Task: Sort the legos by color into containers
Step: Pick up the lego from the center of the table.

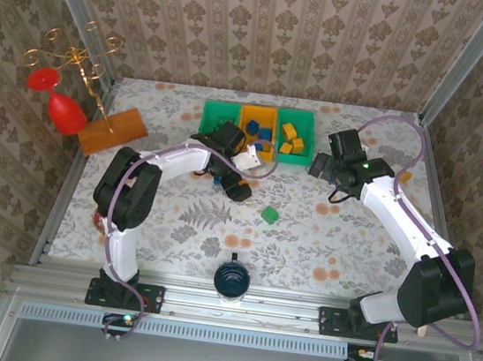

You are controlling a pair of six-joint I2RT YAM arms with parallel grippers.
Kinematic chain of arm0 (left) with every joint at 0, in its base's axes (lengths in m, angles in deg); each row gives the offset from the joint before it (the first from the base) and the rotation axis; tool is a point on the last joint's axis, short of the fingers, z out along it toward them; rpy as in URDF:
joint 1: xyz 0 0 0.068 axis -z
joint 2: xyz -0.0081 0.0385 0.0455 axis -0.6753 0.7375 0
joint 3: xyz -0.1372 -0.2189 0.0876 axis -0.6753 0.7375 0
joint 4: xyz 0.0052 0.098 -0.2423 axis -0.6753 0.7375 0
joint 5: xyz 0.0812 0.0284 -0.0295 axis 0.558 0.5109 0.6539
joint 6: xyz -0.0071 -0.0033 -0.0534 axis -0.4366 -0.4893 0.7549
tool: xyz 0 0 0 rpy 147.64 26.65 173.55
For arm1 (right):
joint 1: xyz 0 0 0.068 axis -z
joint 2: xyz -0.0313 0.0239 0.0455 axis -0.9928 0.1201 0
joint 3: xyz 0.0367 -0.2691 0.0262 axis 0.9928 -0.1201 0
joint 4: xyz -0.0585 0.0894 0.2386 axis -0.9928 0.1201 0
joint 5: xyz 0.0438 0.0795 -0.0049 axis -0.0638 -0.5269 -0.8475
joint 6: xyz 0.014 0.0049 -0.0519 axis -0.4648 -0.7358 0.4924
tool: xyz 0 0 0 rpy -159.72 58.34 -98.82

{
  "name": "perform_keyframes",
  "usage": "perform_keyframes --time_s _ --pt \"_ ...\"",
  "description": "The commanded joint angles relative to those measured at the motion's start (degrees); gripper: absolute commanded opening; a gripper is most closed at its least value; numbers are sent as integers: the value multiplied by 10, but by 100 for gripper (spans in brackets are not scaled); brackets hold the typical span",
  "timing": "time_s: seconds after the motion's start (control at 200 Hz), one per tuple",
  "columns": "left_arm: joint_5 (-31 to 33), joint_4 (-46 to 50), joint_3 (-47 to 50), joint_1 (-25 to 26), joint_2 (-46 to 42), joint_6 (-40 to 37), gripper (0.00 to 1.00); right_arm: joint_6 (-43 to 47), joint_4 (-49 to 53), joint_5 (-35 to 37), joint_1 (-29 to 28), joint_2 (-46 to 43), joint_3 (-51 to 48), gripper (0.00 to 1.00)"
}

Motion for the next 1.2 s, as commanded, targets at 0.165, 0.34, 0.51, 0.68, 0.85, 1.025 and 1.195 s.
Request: perform_keyframes --time_s 0.165,0.34,0.51,0.68,0.85,1.025,1.195 --pt "-1 39 -40 2 34 -40 97 -14 -2 11 3 -8 -2 100" --pt "7 49 -56 3 53 -41 96 -14 -2 11 3 -6 -3 100" --pt "16 65 -73 7 70 -42 94 -15 -2 12 3 -7 -5 100" --pt "24 82 -74 9 75 -45 87 -15 -1 13 4 -8 -5 100" --pt "69 95 -62 13 75 -46 78 -16 -4 15 3 -12 -8 100" --pt "95 92 -61 20 82 -48 64 -16 -8 13 4 -7 -6 100" --pt "94 79 -63 29 84 -47 51 -17 -8 10 3 -5 -7 100"
